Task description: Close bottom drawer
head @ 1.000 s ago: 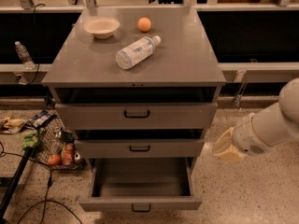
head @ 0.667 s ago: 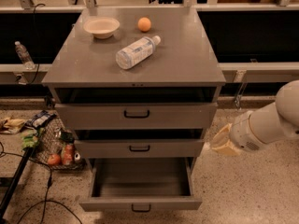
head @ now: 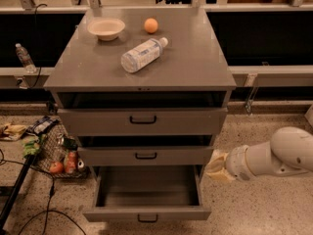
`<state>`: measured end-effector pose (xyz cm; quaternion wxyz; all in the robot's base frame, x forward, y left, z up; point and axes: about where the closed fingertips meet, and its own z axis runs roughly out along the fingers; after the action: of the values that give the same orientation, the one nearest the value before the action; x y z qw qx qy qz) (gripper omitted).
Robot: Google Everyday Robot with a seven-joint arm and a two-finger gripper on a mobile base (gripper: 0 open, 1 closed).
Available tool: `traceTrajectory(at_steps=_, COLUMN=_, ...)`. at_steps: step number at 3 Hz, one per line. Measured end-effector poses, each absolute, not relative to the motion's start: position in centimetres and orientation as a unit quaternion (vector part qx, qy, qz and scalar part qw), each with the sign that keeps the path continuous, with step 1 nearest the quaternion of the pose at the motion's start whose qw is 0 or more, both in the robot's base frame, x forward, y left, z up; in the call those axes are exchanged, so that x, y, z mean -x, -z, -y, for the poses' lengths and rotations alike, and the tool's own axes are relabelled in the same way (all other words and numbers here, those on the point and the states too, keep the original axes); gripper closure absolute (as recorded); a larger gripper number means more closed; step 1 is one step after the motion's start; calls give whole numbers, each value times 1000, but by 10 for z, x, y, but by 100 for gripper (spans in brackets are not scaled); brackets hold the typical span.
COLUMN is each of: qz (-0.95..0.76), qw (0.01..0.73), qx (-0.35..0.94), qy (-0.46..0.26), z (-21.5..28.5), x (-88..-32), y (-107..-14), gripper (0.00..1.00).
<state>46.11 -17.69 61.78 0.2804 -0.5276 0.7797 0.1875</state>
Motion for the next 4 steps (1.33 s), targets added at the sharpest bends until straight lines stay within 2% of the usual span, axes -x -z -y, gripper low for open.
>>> traceTrajectory(at_steps=1, qz=-762, qw=327, qx=522, qy=-202, z=167, x=-485, y=-553, gripper=100)
traceTrajectory(at_steps=2, qz=-750, qw=333, qx=532, qy=-208, z=159, x=-499, y=-482, gripper=100)
traceTrajectory(at_steps=3, qz=-744, qw=286, qx=575, qy=-182, z=152, x=-492, y=-395, gripper=100)
traceTrajectory(at_steps=4, qz=-754, qw=278, qx=576, qy=-148, z=150, x=-493, y=-357, gripper=100)
